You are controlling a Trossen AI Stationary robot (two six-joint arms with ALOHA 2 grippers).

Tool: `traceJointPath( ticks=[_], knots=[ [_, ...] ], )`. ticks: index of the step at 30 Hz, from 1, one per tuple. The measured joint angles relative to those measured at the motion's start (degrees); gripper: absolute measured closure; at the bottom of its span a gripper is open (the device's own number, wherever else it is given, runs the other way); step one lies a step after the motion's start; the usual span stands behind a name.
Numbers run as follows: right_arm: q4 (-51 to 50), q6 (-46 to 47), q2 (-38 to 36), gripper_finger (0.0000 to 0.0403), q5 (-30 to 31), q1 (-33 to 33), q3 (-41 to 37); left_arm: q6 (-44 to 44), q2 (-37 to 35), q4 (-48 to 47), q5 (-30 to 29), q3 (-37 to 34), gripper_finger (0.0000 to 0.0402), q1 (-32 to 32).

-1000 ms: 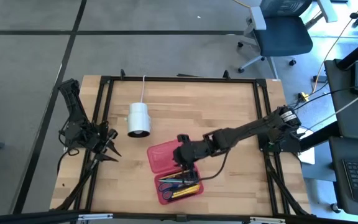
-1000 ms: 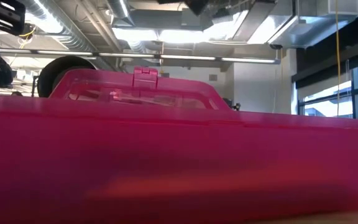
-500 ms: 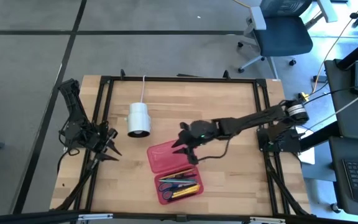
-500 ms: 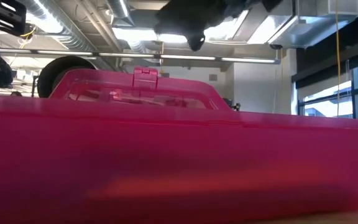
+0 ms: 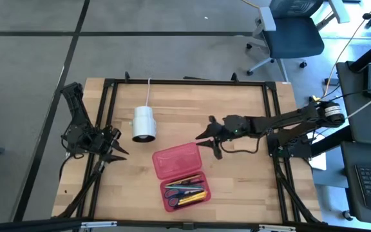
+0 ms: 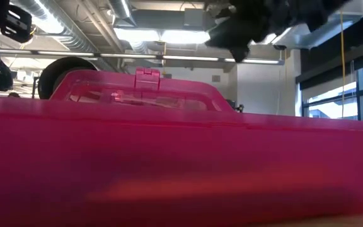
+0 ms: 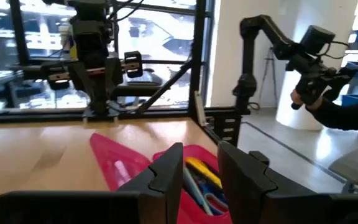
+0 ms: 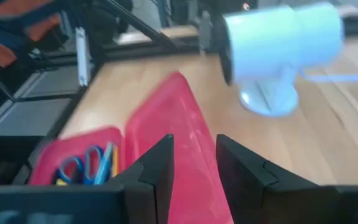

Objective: Pick & place school supplies into a supply box
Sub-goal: Close the pink supply box

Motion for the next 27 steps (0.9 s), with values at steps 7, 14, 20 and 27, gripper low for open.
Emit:
traceJointPath(
  ticks=[7, 14, 20, 27],
  knots=[
    [-0.02, 2.53, -4.97, 0.028, 2.31, -3.85, -9.02, -2.33, 0.0, -1.37, -4.19, 0.0, 0.0311, 0.0],
    [0.09, 1.48, -3.68, 0.028, 11.4, -5.11, -14.23, -8.31, 0.08, -5.12, -11.55, 0.0, 0.0311, 0.0],
    [2.86, -1.88, 0.16, 0.028, 11.5, -5.09, -14.55, -14.43, 0.1, -5.36, -11.89, 0.0, 0.0307, 0.02],
    [6.65, -6.12, 2.66, 0.028, 8.62, -5.15, -14.55, -20.89, 3.91, -4.2, -5.61, 0.0, 0.031, 0.22]
  ],
)
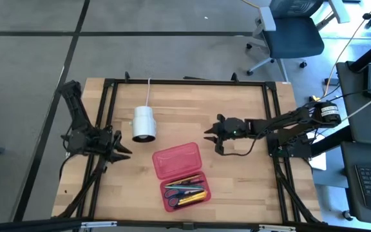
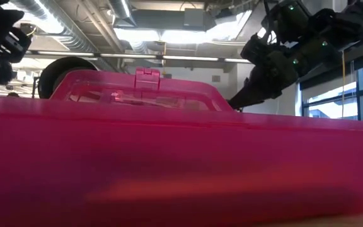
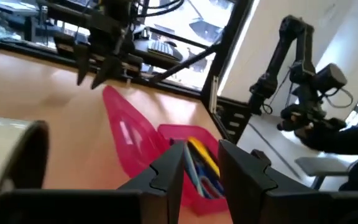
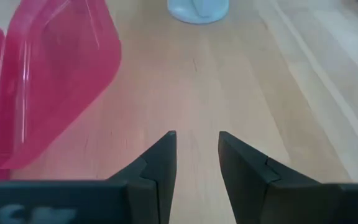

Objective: Pick & place school supplies into a supply box
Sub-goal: Close the pink supply box

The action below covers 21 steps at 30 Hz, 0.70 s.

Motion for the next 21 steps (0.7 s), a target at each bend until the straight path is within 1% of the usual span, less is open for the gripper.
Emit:
traceJointPath(
  ticks=[2, 5, 8, 10, 13, 16, 19, 21],
  knots=[
    [0.1, -0.11, 0.02, 0.028, -0.01, -0.29, 0.0, -0.47, 3.63, 3.45, 1.12, 0.0, 0.0311, 0.91],
    [0.1, -0.13, 0.03, 0.028, -0.01, -0.69, 0.0, 1.78, 10.43, 10.76, 5.3, 0.0, 0.031, 3.11],
    [0.14, -0.06, 0.03, 0.028, -0.05, -1.14, 0.0, 2.78, 18.33, 18.2, 9.68, 0.0, 0.0308, 6.01],
    [0.14, -0.04, 0.03, 0.028, -0.05, -1.17, 0.0, 1.65, 24.06, 20.36, 11.74, 0.99, 0.0307, 8.05],
    [0.14, 0.27, 0.03, 0.028, -0.05, -1.16, 0.0, -1.85, 33.55, 20.51, 13.51, 5.03, 0.0306, 11.15],
    [0.12, 1.33, 0.03, 0.028, -0.1, -1.16, 0.0, -2.51, 42.81, 20.48, 17.06, 10.56, 0.0308, 13.59],
    [0.08, 1.42, 0.03, 0.028, -0.14, -1.16, 0.0, -3.69, 50.65, 20.5, 19.94, 16.39, 0.031, 14.48],
    [0.06, 1.42, 0.03, 0.028, -0.14, -1.16, 0.0, -4.59, 55.85, 20.5, 20.28, 20.12, 0.0311, 14.49]
  ],
)
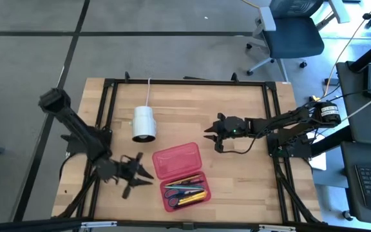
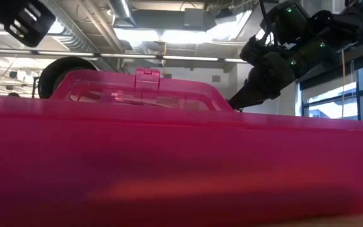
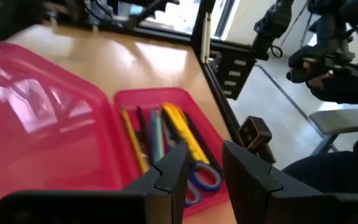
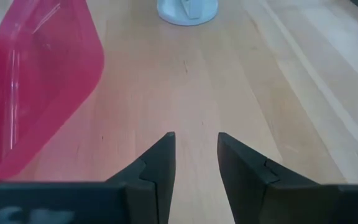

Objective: Pick & place school supplies into a supply box
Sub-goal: Close the pink supply box

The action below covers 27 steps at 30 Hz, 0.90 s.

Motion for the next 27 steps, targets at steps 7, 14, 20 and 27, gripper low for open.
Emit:
traceJointPath(
  ticks=[7, 14, 20, 27],
  knots=[
    [0.0, 0.8, 0.02, 0.028, -0.02, 0.0, 0.02, -8.04, 15.11, 0.93, 0.17, 9.65, 0.0307, 0.0],
    [0.0, 1.57, 0.02, 0.028, -0.02, 0.0, 0.02, -14.54, 28.77, 3.83, -0.27, 18.11, 0.0309, 0.15],
    [0.0, 0.87, 0.04, 0.028, -0.02, 0.0, 0.02, -23.61, 37.61, 3.88, -1.26, 22.71, 0.0306, 2.04],
    [-1.28, -1.84, 0.04, 0.028, -0.02, 0.0, 0.07, -33.04, 45.72, 5.13, -2.83, 26.91, 0.0311, 4.45]
  ],
)
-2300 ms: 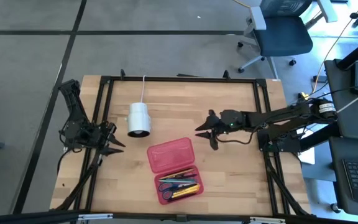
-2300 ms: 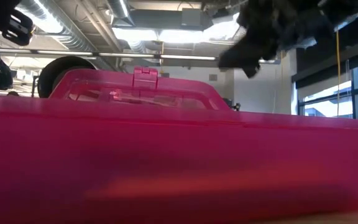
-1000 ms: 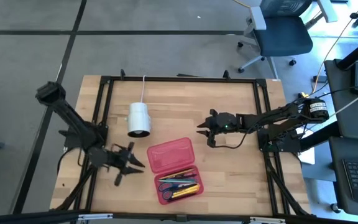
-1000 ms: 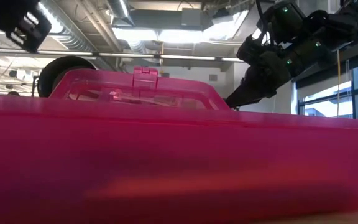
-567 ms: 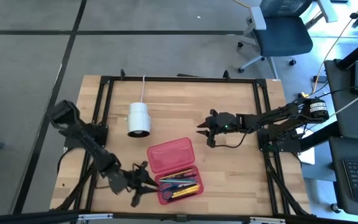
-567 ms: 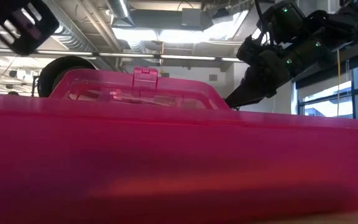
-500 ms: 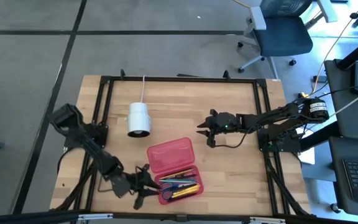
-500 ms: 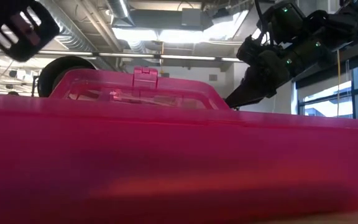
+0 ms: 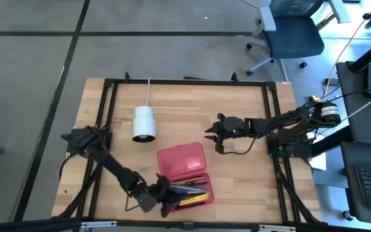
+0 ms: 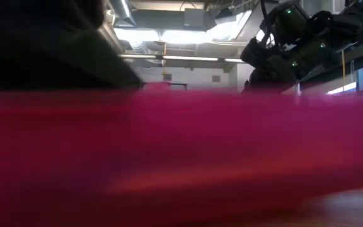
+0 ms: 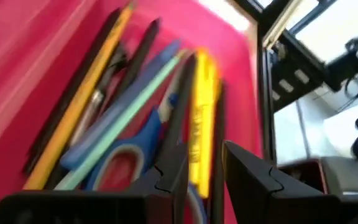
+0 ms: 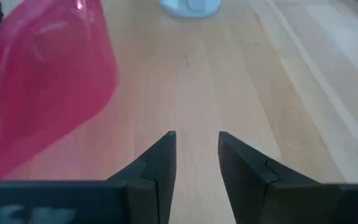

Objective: Pick & place school supplies into a supply box
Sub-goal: Close the pink supply box

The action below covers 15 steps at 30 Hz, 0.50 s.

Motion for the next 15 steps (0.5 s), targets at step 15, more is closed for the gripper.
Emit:
traceJointPath(
  ticks=[15],
  knots=[
    [-2.53, -3.07, 0.0, 0.028, -2.46, 0.02, 0.01, 4.65, 2.19, -0.11, 1.48, 5.0, 0.0308, 4.59]
  ],
)
